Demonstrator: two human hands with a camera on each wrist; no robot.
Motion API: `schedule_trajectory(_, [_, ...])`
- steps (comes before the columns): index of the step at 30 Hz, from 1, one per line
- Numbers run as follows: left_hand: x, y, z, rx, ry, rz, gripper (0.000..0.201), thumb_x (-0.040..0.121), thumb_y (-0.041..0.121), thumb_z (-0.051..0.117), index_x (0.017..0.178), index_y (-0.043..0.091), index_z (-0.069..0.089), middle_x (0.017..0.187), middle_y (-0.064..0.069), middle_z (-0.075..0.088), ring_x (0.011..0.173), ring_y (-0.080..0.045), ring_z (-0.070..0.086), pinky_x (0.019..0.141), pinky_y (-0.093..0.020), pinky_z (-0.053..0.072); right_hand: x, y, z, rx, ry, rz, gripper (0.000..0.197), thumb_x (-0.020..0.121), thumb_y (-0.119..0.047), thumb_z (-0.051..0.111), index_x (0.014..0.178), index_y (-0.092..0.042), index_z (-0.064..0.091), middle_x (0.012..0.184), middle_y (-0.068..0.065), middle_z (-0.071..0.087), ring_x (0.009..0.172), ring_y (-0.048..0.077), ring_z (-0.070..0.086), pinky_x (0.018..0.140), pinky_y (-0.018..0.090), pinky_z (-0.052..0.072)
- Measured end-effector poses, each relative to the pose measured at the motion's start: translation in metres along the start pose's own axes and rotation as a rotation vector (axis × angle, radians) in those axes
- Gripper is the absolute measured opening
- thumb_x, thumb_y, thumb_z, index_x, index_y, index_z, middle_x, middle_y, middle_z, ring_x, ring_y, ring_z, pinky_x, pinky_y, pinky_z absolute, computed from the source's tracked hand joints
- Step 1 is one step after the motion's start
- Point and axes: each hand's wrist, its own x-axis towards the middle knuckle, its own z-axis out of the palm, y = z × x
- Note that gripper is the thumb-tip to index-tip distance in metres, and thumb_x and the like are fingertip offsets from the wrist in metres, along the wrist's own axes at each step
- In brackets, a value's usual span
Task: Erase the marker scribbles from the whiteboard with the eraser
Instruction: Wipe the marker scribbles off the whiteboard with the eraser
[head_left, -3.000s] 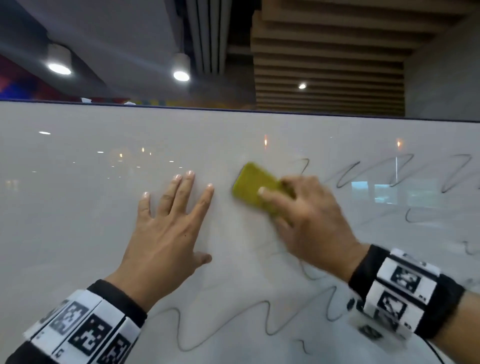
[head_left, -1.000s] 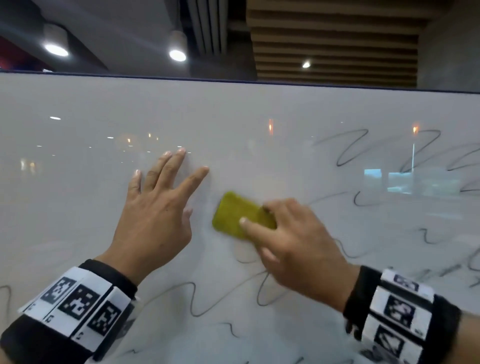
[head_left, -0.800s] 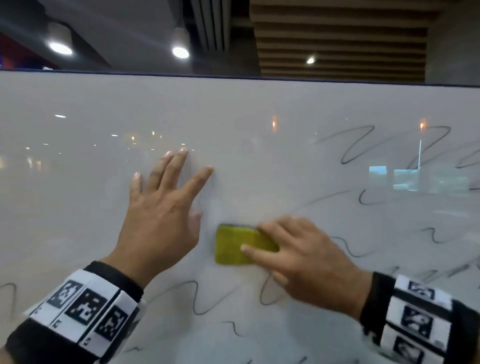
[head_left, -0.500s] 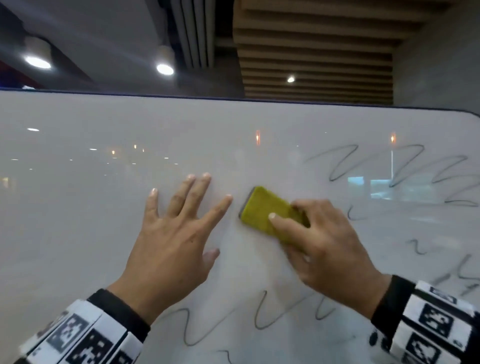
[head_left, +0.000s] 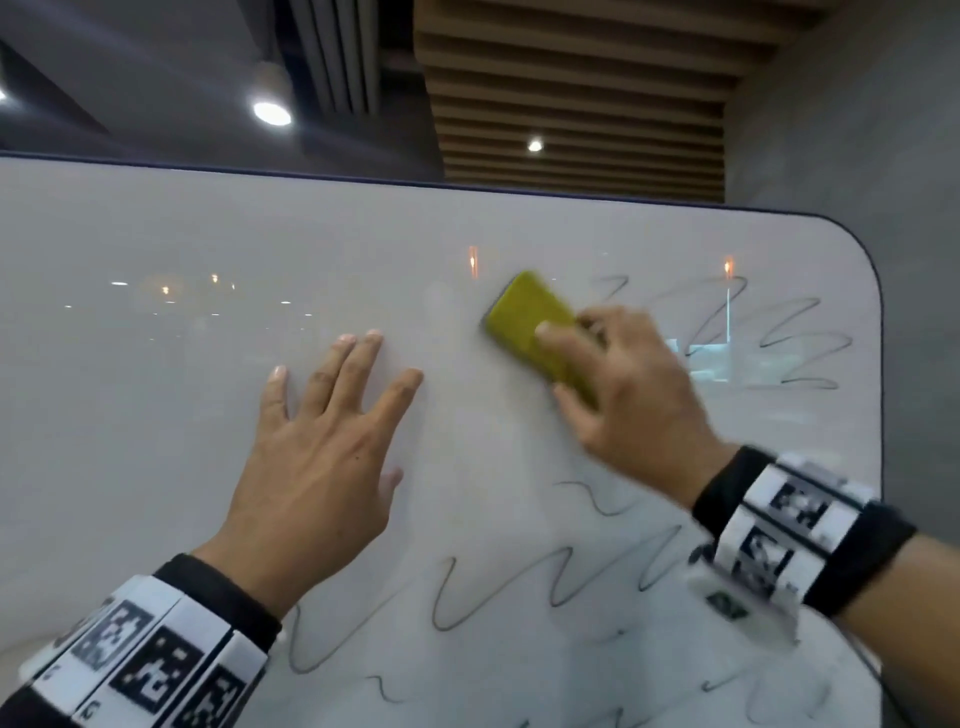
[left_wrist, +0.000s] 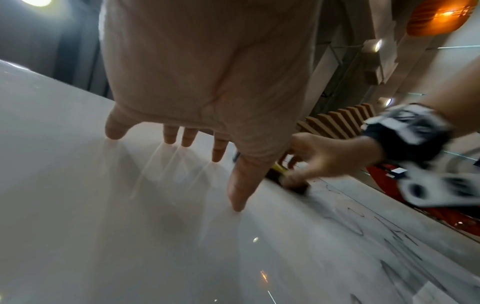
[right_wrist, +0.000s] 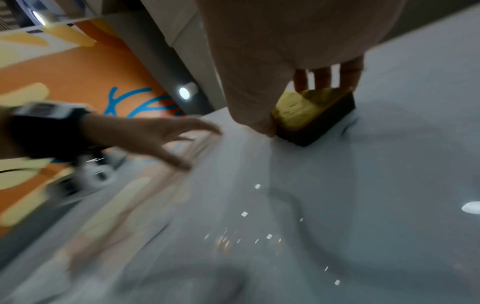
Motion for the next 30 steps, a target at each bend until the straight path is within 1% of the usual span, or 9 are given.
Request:
schedule_trajectory(5, [0.005, 0.011, 0.003, -0.004, -0.005, -0.022, 0.096, 0.056, 0.022, 0.088, 0.141, 0.021, 0.044, 0.154, -0.015, 0.031, 0.143, -0.036, 0.029, 0.101, -0.070, 0.035, -0.047, -0.009, 0.003, -0.032, -0.214, -0.403, 0.038, 0.088, -0.022, 0.065, 0.126, -0.025, 0.060, 0.118, 0.016, 0.061, 0.093, 0.035, 0.056, 0.076, 0.042, 0.049])
schedule_trajectory(7, [0.006, 0.014, 0.003, -0.004, -0.015, -0.012, 0.096, 0.058, 0.022, 0.087, 0.142, 0.022, 0.041, 0.155, -0.014, 0.030, 0.144, -0.034, 0.028, 0.103, -0.069, 0.035, -0.024, 0.025, -0.006, -0.038, -0.147, -0.307, 0.039, 0.088, -0.022, 0.060, 0.127, -0.025, 0.058, 0.118, 0.018, 0.060, 0.094, 0.037, 0.057, 0.080, 0.044, 0.050])
schedule_trajectory(10, [0.009, 0.021, 0.004, -0.017, -0.019, -0.007, 0.091, 0.065, 0.022, 0.083, 0.143, 0.023, 0.037, 0.157, -0.012, 0.027, 0.146, -0.031, 0.025, 0.107, -0.066, 0.032, 0.016, 0.075, -0.025, -0.022, 0.012, 0.065, 0.045, 0.084, -0.023, 0.065, 0.128, -0.025, 0.058, 0.120, 0.018, 0.056, 0.102, 0.041, 0.054, 0.088, 0.049, 0.050])
schedule_trajectory(12, [0.011, 0.026, 0.004, -0.020, -0.013, -0.005, 0.087, 0.068, 0.022, 0.081, 0.143, 0.025, 0.036, 0.159, -0.010, 0.026, 0.147, -0.029, 0.023, 0.108, -0.065, 0.031, 0.014, 0.071, -0.022, -0.032, 0.027, 0.158, 0.048, 0.082, -0.022, 0.070, 0.129, -0.022, 0.059, 0.120, 0.016, 0.055, 0.104, 0.040, 0.052, 0.088, 0.050, 0.050])
schedule_trajectory(19, [0.021, 0.040, 0.006, 0.008, -0.009, 0.017, 0.089, 0.064, 0.025, 0.083, 0.142, 0.026, 0.041, 0.158, -0.010, 0.027, 0.146, -0.031, 0.027, 0.104, -0.067, 0.034, -0.066, 0.004, 0.003, 0.005, -0.167, -0.338, 0.035, 0.089, -0.020, 0.064, 0.124, -0.023, 0.061, 0.114, 0.016, 0.061, 0.089, 0.035, 0.055, 0.072, 0.044, 0.048])
schedule_trajectory(21, [0.022, 0.042, 0.006, 0.024, -0.019, 0.023, 0.089, 0.065, 0.029, 0.081, 0.144, 0.029, 0.040, 0.159, -0.010, 0.026, 0.146, -0.031, 0.026, 0.104, -0.068, 0.033, -0.048, 0.023, -0.003, 0.000, -0.148, -0.306, 0.037, 0.088, -0.022, 0.065, 0.125, -0.023, 0.063, 0.116, 0.017, 0.061, 0.091, 0.036, 0.056, 0.074, 0.044, 0.049])
schedule_trajectory(26, [0.022, 0.042, 0.007, 0.040, -0.015, 0.024, 0.090, 0.065, 0.034, 0.082, 0.144, 0.032, 0.037, 0.159, -0.010, 0.025, 0.146, -0.031, 0.025, 0.104, -0.069, 0.032, -0.009, 0.060, -0.016, 0.003, 0.018, 0.081, 0.049, 0.081, -0.023, 0.071, 0.129, -0.021, 0.061, 0.120, 0.015, 0.056, 0.102, 0.036, 0.052, 0.084, 0.050, 0.052])
schedule_trajectory(28, [0.023, 0.043, 0.008, 0.042, -0.014, 0.017, 0.091, 0.065, 0.035, 0.082, 0.144, 0.033, 0.037, 0.158, -0.011, 0.026, 0.145, -0.032, 0.026, 0.104, -0.069, 0.032, -0.025, 0.042, -0.007, 0.007, 0.030, 0.068, 0.049, 0.080, -0.023, 0.069, 0.128, -0.021, 0.060, 0.117, 0.017, 0.055, 0.098, 0.037, 0.053, 0.082, 0.049, 0.052])
schedule_trajectory(30, [0.024, 0.044, 0.008, 0.050, -0.014, 0.009, 0.092, 0.064, 0.037, 0.083, 0.144, 0.033, 0.038, 0.158, -0.011, 0.026, 0.145, -0.032, 0.027, 0.103, -0.069, 0.033, -0.056, 0.016, 0.005, 0.037, -0.030, -0.080, 0.048, 0.080, -0.020, 0.069, 0.127, -0.021, 0.059, 0.113, 0.018, 0.057, 0.092, 0.037, 0.053, 0.076, 0.046, 0.050])
